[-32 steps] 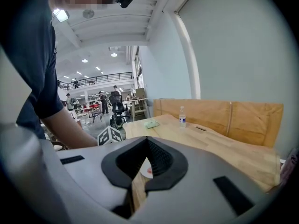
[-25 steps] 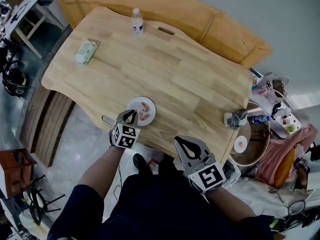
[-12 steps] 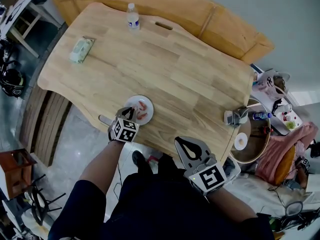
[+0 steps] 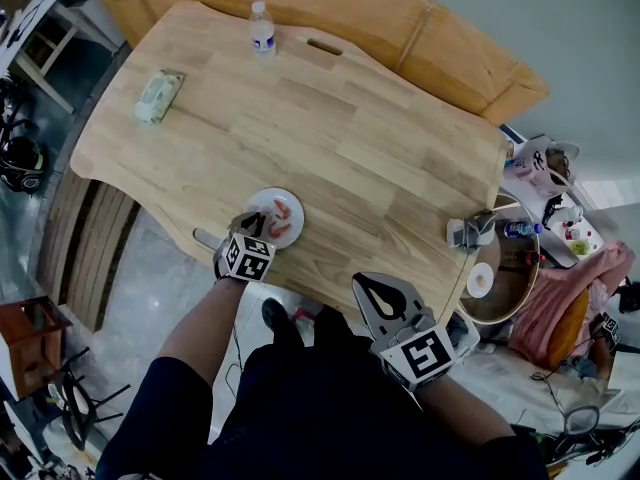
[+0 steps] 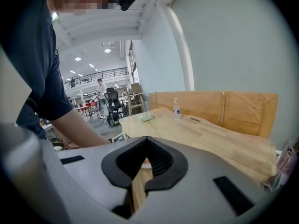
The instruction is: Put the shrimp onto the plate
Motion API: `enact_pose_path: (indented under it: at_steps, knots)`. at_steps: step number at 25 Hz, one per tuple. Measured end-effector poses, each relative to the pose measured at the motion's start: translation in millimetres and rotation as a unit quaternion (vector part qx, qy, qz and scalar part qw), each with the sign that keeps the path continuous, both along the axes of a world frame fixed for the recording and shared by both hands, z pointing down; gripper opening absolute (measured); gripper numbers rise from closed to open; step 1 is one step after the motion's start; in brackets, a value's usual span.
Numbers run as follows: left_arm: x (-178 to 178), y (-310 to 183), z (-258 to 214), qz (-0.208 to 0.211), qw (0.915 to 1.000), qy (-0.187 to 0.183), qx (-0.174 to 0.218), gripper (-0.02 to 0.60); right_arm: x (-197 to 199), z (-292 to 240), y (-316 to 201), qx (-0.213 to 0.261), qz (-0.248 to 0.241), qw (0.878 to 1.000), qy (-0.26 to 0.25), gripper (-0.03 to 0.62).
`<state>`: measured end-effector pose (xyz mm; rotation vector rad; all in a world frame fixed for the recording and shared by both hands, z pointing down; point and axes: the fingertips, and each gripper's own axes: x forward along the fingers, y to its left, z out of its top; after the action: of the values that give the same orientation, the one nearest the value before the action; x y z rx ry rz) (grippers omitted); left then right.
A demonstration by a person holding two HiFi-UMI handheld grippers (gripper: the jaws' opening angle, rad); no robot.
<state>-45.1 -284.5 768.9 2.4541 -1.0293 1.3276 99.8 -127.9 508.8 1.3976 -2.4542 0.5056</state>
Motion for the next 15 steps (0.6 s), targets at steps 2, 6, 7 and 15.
enact_pose_path:
  at_steps: [2,6,7,15]
  knots:
    - [1.2,0.2,1.1,0.001,1.0,0.0,0.001,0.051,1.0,1.3,0.0,-0.003,0.0,1.0,0.003,0.009]
    - [2.8,-1.6,1.1,0.001,1.0,0.001,0.003,0.051,1.7,0.4,-1.6,-0.001,0.003,1.0,0.0,0.009]
    - [2.8,-1.3,1.2,0.001,1.0,0.001,0.002,0.051,1.6,0.3,-1.1,-0.001,0.003,1.0,0.0,0.009]
    - [4.9,-0.1,-2.2,0.006,1.0,0.007,0.0,0.055,2.3,-2.1,5.2,-0.003,0.002,1.0,0.006,0.009]
